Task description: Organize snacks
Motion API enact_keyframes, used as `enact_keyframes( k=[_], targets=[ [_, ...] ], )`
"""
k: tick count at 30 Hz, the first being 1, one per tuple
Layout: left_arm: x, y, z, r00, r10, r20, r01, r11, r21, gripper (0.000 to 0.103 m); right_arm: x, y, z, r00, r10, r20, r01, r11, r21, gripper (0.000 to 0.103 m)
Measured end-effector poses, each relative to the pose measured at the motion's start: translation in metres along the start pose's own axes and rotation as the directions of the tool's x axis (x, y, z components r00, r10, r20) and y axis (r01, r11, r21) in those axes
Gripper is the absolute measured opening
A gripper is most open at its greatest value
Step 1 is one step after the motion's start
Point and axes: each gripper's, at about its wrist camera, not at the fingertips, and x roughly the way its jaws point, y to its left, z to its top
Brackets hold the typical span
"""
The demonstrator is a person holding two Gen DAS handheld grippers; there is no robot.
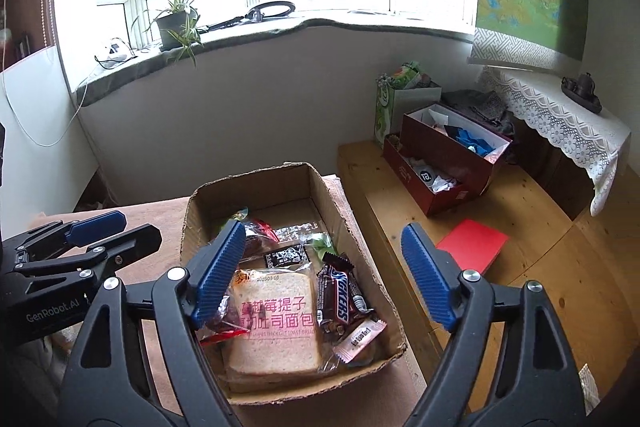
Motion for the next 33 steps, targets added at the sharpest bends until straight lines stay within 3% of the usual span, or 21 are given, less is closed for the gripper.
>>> enact_keyframes(
  k=[2, 4, 13, 16, 19, 33],
  targets=[
    [-0.011, 0.001, -0.006, 1.0, 0.004, 0.018, -0.004, 1.0, 0.001, 0.063, -0.012, 0.003, -0.004, 1.0, 0.005, 0.015, -0.005, 1.0, 0.003, 0.094],
    [-0.022, 0.002, -0.013, 0.999, 0.01, 0.032, -0.01, 1.0, -0.003, 0.063, -0.025, 0.007, -0.008, 0.999, 0.009, 0.038, -0.009, 1.0, 0.008, 0.099],
    [-0.055, 0.01, -0.041, 0.997, 0.049, 0.06, -0.047, 0.999, -0.022, 0.064, -0.065, 0.031, -0.016, 0.995, 0.022, 0.093, -0.022, 1.0, -0.003, 0.1],
    [-0.067, 0.011, -0.048, 0.996, 0.053, 0.073, -0.052, 0.998, -0.025, 0.071, -0.076, 0.039, -0.022, 0.993, 0.012, 0.117, -0.012, 1.0, -0.006, 0.103],
    [-0.08, 0.012, -0.055, 0.993, 0.076, 0.092, -0.073, 0.997, -0.03, 0.072, -0.085, 0.047, -0.027, 0.992, -0.002, 0.128, 0.003, 1.0, -0.01, 0.103],
    [-0.115, 0.019, -0.074, 0.982, 0.137, 0.13, -0.13, 0.99, -0.063, 0.075, -0.097, 0.062, -0.048, 0.993, -0.008, 0.12, 0.01, 1.0, -0.017, 0.103]
  ],
)
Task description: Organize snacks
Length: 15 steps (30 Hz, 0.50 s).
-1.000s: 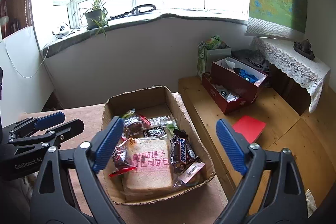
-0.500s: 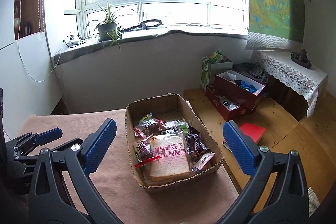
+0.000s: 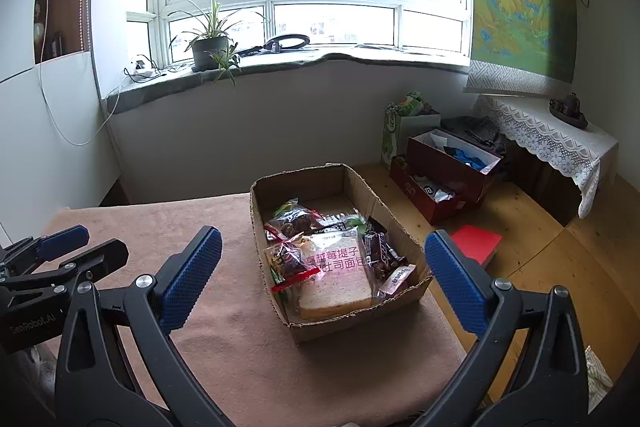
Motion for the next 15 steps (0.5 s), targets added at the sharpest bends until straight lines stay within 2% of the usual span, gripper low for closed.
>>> enact_keyframes(
  k=[15],
  targets=[
    [-0.0074, -0.0017, 0.0005, 1.0, -0.002, 0.01, 0.002, 1.0, 0.005, 0.078, -0.0041, 0.0044, 0.0015, 1.0, -0.001, 0.01, 0.001, 1.0, -0.011, 0.103]
  ],
)
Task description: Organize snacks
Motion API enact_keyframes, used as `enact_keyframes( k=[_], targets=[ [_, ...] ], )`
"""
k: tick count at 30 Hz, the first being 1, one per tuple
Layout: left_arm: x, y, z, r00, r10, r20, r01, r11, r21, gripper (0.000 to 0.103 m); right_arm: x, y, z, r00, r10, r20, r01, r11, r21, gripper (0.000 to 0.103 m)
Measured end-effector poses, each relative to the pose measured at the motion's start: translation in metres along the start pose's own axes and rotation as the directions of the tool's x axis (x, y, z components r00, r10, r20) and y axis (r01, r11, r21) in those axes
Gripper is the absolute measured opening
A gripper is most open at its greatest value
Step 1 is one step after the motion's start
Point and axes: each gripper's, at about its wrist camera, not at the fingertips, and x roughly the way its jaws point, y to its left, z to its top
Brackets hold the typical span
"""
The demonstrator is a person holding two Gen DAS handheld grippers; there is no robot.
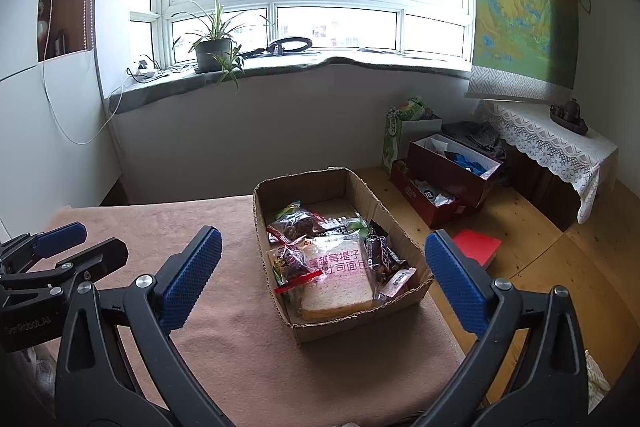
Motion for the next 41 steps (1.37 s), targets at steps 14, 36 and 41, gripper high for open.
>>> enact_keyframes(
  k=[14, 36, 41],
  targets=[
    [0.001, 0.0, -0.001, 1.0, -0.003, -0.004, 0.003, 1.0, -0.002, 0.078, 0.005, 0.004, 0.001, 1.0, 0.004, -0.008, -0.004, 1.0, -0.006, 0.103],
    [0.002, 0.004, -0.002, 1.0, -0.003, -0.008, 0.003, 1.0, -0.02, 0.078, 0.012, 0.006, -0.008, 1.0, 0.009, -0.021, -0.009, 1.0, -0.012, 0.103],
    [0.003, 0.005, -0.004, 1.0, -0.002, -0.014, 0.002, 1.0, -0.024, 0.078, 0.014, 0.007, -0.009, 1.0, 0.011, -0.025, -0.011, 1.0, -0.014, 0.103]
  ],
)
